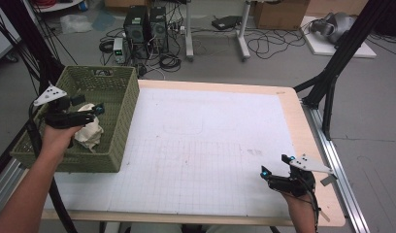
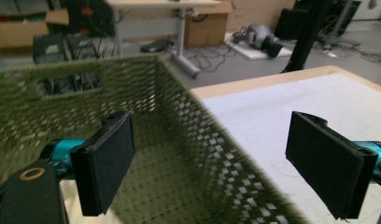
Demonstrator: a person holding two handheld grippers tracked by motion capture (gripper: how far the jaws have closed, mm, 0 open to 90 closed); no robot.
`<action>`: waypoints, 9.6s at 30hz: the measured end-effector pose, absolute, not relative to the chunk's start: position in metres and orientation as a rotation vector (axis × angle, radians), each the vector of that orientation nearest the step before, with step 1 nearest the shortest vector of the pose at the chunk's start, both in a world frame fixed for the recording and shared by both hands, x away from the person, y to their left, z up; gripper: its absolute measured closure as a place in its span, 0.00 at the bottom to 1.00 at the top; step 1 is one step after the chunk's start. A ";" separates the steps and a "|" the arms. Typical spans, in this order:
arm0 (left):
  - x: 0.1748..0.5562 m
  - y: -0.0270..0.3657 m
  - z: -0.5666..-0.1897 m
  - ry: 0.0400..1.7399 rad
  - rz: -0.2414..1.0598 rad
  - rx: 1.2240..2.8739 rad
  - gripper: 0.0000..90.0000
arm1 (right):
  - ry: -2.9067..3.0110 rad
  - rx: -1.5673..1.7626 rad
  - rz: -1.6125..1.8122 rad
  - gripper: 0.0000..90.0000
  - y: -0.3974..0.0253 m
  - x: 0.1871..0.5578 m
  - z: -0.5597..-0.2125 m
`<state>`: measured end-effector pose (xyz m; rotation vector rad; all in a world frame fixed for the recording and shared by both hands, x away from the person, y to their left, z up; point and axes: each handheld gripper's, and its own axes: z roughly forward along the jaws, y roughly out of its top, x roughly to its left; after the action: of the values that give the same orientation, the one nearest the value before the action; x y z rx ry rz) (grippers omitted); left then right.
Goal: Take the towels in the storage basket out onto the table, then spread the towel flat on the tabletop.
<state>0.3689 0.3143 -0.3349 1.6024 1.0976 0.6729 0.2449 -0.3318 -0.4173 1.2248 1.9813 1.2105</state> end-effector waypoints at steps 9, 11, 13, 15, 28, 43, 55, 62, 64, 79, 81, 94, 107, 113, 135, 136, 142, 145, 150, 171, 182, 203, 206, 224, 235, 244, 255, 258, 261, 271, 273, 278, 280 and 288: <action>0.391 0.336 -0.354 1.208 0.670 1.625 0.18 | 1.962 1.227 1.248 0.12 -0.330 0.243 -0.413; 0.395 0.339 -0.358 1.248 0.653 1.650 0.18 | 1.962 1.234 1.242 0.12 -0.332 0.243 -0.415; 0.398 0.341 -0.362 1.293 0.645 1.655 0.18 | 1.955 1.242 1.244 0.12 -0.334 0.243 -0.415; 0.399 0.342 -0.363 1.305 0.650 1.656 0.18 | 1.949 1.239 1.243 0.12 -0.335 0.242 -0.414; 0.417 0.341 -0.385 1.478 0.563 1.860 0.20 | 1.948 1.264 1.241 0.12 -0.334 0.244 -0.416; 0.422 0.334 -0.408 1.647 0.448 2.134 0.21 | 1.943 1.261 1.239 0.12 -0.334 0.242 -0.415; 0.422 0.331 -0.403 1.720 0.451 2.222 0.72 | 1.945 1.266 1.246 0.12 -0.335 0.243 -0.415; 0.417 0.341 -0.389 1.720 0.486 2.018 0.78 | 1.947 1.261 1.248 0.13 -0.338 0.241 -0.413; 0.413 0.347 -0.381 1.704 0.517 1.892 0.78 | 1.942 1.259 1.254 0.13 -0.339 0.240 -0.412; 0.384 0.340 -0.340 1.422 0.672 1.599 0.80 | 1.955 1.244 1.257 0.13 -0.337 0.240 -0.411; 0.379 0.341 -0.334 1.410 0.675 1.539 0.80 | 1.957 1.237 1.255 0.13 -0.337 0.241 -0.411; 0.353 0.322 -0.302 1.228 0.663 1.417 0.80 | 1.953 1.231 1.264 0.13 -0.335 0.242 -0.409; 0.343 0.267 -0.280 1.028 0.631 1.428 0.80 | 1.942 1.223 1.279 0.13 -0.336 0.242 -0.409; 0.342 0.238 -0.280 0.946 0.593 1.463 0.80 | 1.927 1.228 1.286 0.13 -0.338 0.240 -0.407; 0.339 0.132 -0.315 0.733 0.446 1.573 0.79 | 1.912 1.242 1.298 0.13 -0.341 0.240 -0.407; 0.339 0.121 -0.325 0.720 0.418 1.606 0.79 | 1.914 1.235 1.290 0.13 -0.340 0.240 -0.407; 0.334 0.088 -0.353 0.676 0.364 1.677 0.79 | 1.934 1.228 1.264 0.13 -0.337 0.240 -0.408; 0.332 0.078 -0.361 0.672 0.346 1.698 0.79 | 1.930 1.231 1.265 0.13 -0.338 0.240 -0.408; 0.334 0.061 -0.388 0.700 0.320 1.737 0.79 | 1.931 1.230 1.257 0.13 -0.340 0.239 -0.409; 0.345 0.032 -0.445 0.838 0.295 1.963 0.64 | 1.940 1.235 1.249 0.13 -0.342 0.241 -0.411; 0.336 0.076 -0.412 0.827 0.366 1.788 0.29 | 1.945 1.239 1.249 0.13 -0.341 0.242 -0.412; 0.309 0.117 -0.419 0.711 0.428 1.670 0.21 | 1.965 1.211 1.206 0.13 -0.331 0.245 -0.409; 0.310 0.119 -0.418 0.718 0.429 1.662 0.21 | 1.958 1.209 1.207 0.13 -0.332 0.245 -0.409; 0.311 0.125 -0.415 0.737 0.442 1.636 0.21 | 1.947 1.201 1.198 0.13 -0.333 0.244 -0.409; 0.312 0.125 -0.417 0.748 0.430 1.651 0.21 | 1.950 1.203 1.196 0.13 -0.334 0.245 -0.410; 0.311 0.129 -0.418 0.759 0.426 1.641 0.21 | 1.954 1.194 1.210 0.13 -0.330 0.248 -0.410; 0.312 0.141 -0.417 0.805 0.470 1.637 0.20 | 1.986 1.153 1.225 0.13 -0.320 0.251 -0.411; 0.312 0.142 -0.417 0.813 0.469 1.638 0.20 | 1.985 1.140 1.241 0.13 -0.320 0.249 -0.411; 0.313 0.140 -0.419 0.812 0.475 1.652 0.20 | 1.998 1.125 1.239 0.13 -0.320 0.248 -0.412; 0.313 0.143 -0.418 0.819 0.483 1.642 0.20 | 2.036 1.095 1.241 0.13 -0.313 0.250 -0.413; 0.313 0.143 -0.418 0.818 0.487 1.643 0.20 | 2.034 1.087 1.245 0.13 -0.312 0.250 -0.413; 0.313 0.145 -0.416 0.824 0.485 1.632 0.21 | 2.060 1.074 1.261 0.12 -0.307 0.253 -0.414; 0.313 0.146 -0.416 0.825 0.487 1.628 0.21 | 2.077 1.070 1.260 0.12 -0.303 0.256 -0.415; 0.313 0.147 -0.415 0.821 0.491 1.626 0.21 | 2.192 0.963 1.255 0.12 -0.279 0.261 -0.410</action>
<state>0.3130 0.1471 -0.4145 1.6258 0.8209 0.4910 0.2607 -0.2791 -0.4101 0.9628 2.1915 1.2555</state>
